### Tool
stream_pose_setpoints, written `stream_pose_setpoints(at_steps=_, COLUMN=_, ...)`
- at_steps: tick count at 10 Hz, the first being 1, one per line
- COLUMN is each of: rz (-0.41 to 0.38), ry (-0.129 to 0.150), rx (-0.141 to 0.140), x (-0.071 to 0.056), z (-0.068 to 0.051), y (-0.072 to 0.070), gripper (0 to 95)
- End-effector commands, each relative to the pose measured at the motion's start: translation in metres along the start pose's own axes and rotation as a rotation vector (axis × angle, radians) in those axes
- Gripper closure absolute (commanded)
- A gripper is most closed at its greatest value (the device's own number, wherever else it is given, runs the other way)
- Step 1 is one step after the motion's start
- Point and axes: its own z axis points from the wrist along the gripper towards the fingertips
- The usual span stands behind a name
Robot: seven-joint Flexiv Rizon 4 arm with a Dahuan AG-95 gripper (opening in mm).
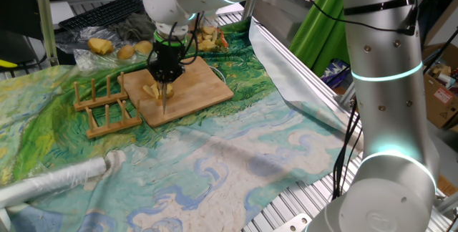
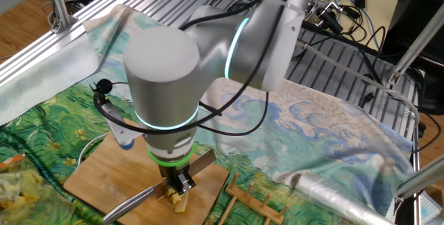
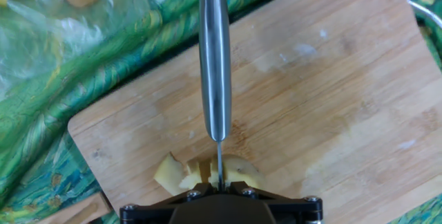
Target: Chop the potatoes
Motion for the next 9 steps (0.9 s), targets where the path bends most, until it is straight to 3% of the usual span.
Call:
stream_pose_setpoints(at_steps=1, rz=-0.026, ry=-0.014, rx=0.053, x=0.001, z=0.031, y=0.001, gripper=95.0)
stream_pose_setpoints(at_steps=4, rz=-0.017, ry=-0.021, rx=0.036, x=0.0, z=0.033, y=0.001, gripper=95.0)
stream_pose_setpoints(at_steps=6, rz=-0.022, ry=0.001, rx=0.051, x=0.002, z=0.023, y=-0.001, gripper=95.0)
stream_pose_setpoints(at_steps=8, rz=-0.03, ry=0.017, rx=0.05, x=0.003, z=0.008, y=-0.005, gripper=95.0)
stream_pose_setpoints(at_steps=9, rz=-0.029, ry=0.019, rx=0.046, x=0.003, z=0.006, y=-0.005, gripper=95.0)
